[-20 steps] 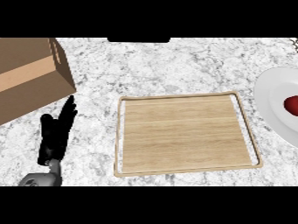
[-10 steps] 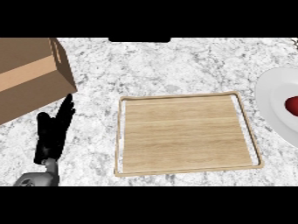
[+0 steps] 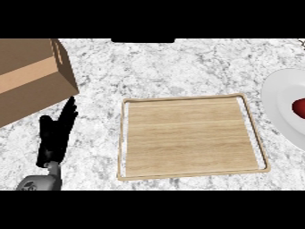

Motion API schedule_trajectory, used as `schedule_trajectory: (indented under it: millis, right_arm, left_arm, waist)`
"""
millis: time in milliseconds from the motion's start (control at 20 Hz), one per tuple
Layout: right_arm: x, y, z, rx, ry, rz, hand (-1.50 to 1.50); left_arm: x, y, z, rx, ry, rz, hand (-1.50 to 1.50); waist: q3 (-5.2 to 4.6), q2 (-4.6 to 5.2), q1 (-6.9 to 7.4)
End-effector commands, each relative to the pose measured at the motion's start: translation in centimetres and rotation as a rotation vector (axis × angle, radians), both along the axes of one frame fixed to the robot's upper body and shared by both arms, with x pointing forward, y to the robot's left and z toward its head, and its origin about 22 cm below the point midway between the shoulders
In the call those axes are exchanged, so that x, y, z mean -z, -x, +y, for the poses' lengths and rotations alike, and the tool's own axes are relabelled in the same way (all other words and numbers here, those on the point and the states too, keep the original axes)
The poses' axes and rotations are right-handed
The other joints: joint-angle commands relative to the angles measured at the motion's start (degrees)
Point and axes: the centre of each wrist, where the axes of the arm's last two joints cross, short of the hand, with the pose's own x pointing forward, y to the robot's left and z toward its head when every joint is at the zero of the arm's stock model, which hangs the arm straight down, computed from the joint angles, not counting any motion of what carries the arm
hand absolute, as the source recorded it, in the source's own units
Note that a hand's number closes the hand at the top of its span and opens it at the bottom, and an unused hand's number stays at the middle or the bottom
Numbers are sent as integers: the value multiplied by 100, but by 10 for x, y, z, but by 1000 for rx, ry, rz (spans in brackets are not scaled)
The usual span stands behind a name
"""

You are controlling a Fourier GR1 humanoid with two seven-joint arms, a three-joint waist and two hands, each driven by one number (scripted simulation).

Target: Pick the tomato from the tray and place it in the plate

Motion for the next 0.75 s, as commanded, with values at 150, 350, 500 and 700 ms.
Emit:
schedule_trajectory:
  millis: [150, 350, 500, 700]
  right_arm:
    - [5, 17, -6, 84, 6, -18, -150]
    - [6, 23, -9, 138, 13, -9, -150]
    - [-13, 30, -22, 140, 16, -6, -150]
    - [15, 48, -14, 153, 51, 17, -150]
  left_arm:
    - [1, 12, 5, 26, -10, -7, 0]
    - [3, 7, -17, 21, 17, 12, 0]
    - [1, 5, -19, 2, 13, 4, 0]
    - [-5, 0, -13, -12, 6, -16, 0]
  waist:
    - [7, 2, 48]
    - [8, 3, 27]
    - [15, 14, 44]
    - [23, 20, 32]
